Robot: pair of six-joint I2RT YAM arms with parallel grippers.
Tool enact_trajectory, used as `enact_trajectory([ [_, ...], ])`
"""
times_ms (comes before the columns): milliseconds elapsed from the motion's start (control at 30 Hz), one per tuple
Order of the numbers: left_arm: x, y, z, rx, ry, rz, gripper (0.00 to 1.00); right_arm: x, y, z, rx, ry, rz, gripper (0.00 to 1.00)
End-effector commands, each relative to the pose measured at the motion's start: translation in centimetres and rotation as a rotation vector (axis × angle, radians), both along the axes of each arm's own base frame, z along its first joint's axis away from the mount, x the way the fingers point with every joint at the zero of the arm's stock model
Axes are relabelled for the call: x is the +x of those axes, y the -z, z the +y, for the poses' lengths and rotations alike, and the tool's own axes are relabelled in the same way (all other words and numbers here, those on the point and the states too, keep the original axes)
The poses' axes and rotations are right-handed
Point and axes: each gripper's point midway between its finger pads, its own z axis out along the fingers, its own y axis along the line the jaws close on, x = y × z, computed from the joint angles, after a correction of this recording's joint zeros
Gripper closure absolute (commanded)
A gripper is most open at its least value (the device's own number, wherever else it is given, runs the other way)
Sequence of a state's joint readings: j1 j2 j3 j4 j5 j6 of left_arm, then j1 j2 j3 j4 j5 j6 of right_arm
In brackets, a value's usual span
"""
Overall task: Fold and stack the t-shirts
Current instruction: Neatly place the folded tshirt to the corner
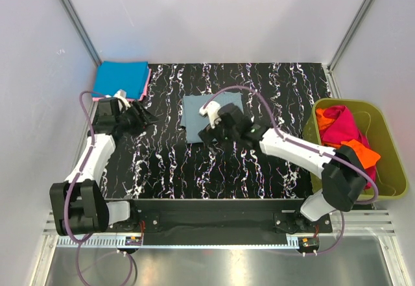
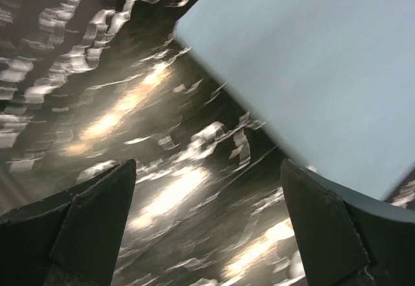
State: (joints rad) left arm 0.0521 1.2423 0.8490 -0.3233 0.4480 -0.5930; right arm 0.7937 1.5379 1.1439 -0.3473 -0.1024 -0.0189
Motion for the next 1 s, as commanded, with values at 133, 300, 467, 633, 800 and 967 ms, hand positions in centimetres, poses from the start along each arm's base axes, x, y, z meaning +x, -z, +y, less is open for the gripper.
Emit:
enact_trajectory([
  [133, -0.7, 1.4, 3.0, -0.068, -0.133, 0.066, 0.36, 3.6, 2.0, 2.4, -0.413, -0.323, -0.708, 0.00],
  [300, -0.6, 0.7, 4.5, -0.080, -0.187, 0.028, 0.36, 4.6, 3.3, 4.9, -0.490, -0.437, -0.837, 0.00],
  [467, -0.5, 0.6, 5.9, -0.102, -0.213, 0.021, 0.36, 4.6, 5.8, 7.8, -0.521, -0.566, -0.858, 0.05],
  [633, -0.3, 1.0, 6.2, -0.136, -0.208, 0.025, 0.36, 5.1, 7.8, 9.2, -0.572, -0.595, -0.872, 0.08],
  [800, -0.3, 1.5, 5.9, -0.165, -0.179, 0.044, 0.36, 5.5, 8.6, 9.9, -0.586, -0.616, -0.877, 0.19],
  [967, 0.3, 2.3, 4.8, -0.237, -0.113, 0.069, 0.32, 5.5, 10.0, 10.3, -0.591, -0.642, -0.851, 0.45],
])
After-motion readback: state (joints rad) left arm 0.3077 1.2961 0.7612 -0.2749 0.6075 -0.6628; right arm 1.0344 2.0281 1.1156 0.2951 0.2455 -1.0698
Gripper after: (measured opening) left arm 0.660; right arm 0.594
